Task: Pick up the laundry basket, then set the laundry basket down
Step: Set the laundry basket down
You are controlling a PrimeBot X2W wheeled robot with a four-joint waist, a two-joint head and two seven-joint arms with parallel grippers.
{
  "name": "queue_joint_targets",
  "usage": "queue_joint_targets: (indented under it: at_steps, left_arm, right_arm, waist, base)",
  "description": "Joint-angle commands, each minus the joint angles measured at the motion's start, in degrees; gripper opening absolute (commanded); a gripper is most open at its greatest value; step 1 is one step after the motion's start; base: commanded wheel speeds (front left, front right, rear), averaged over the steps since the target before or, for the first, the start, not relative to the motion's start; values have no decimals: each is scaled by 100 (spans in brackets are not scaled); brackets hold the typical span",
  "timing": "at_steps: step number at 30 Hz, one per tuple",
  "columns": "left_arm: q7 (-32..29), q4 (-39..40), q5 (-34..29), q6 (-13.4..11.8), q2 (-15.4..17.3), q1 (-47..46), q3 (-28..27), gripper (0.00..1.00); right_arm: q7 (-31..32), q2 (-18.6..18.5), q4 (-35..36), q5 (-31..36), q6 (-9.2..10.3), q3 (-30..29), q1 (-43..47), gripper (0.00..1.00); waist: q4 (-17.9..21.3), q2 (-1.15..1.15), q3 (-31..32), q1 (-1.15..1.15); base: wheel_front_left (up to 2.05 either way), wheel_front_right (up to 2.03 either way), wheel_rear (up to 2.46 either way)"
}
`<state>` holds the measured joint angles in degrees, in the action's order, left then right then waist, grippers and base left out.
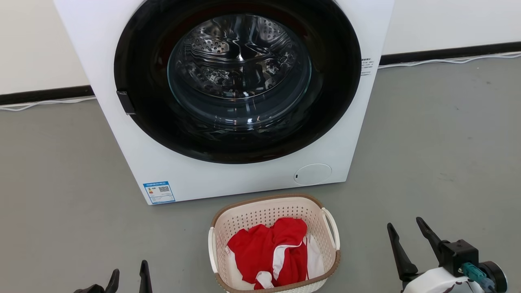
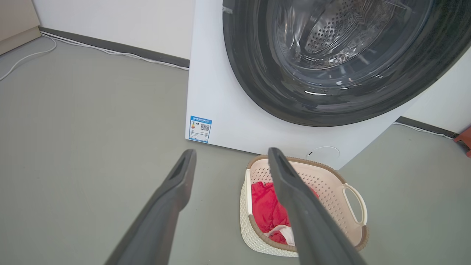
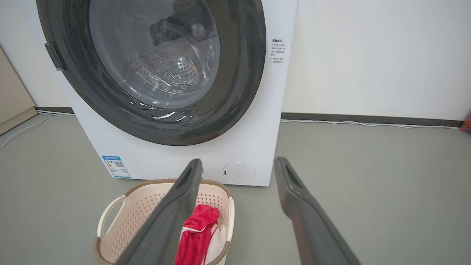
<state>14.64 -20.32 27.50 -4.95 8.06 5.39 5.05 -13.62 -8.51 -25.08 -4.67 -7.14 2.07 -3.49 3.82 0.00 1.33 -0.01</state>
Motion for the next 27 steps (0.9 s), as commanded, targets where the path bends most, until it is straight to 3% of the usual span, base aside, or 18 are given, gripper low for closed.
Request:
queue_joint_targets:
  at_steps: [1,27]
  left_arm:
    - [36,110,-52,44,56,-238,-197,100]
    - [36,126,-19,-1,75,-265,-229,100]
  right_arm:
    - [-15,-46,141,-14,-35,119,-88,100]
    - [-3,-55,126,-39,-35,142,-121,100]
  waist:
    - [-2,0,-6,1]
    - [-11,0,-7,1]
  base:
    - [0,0,0]
    - [0,0,0]
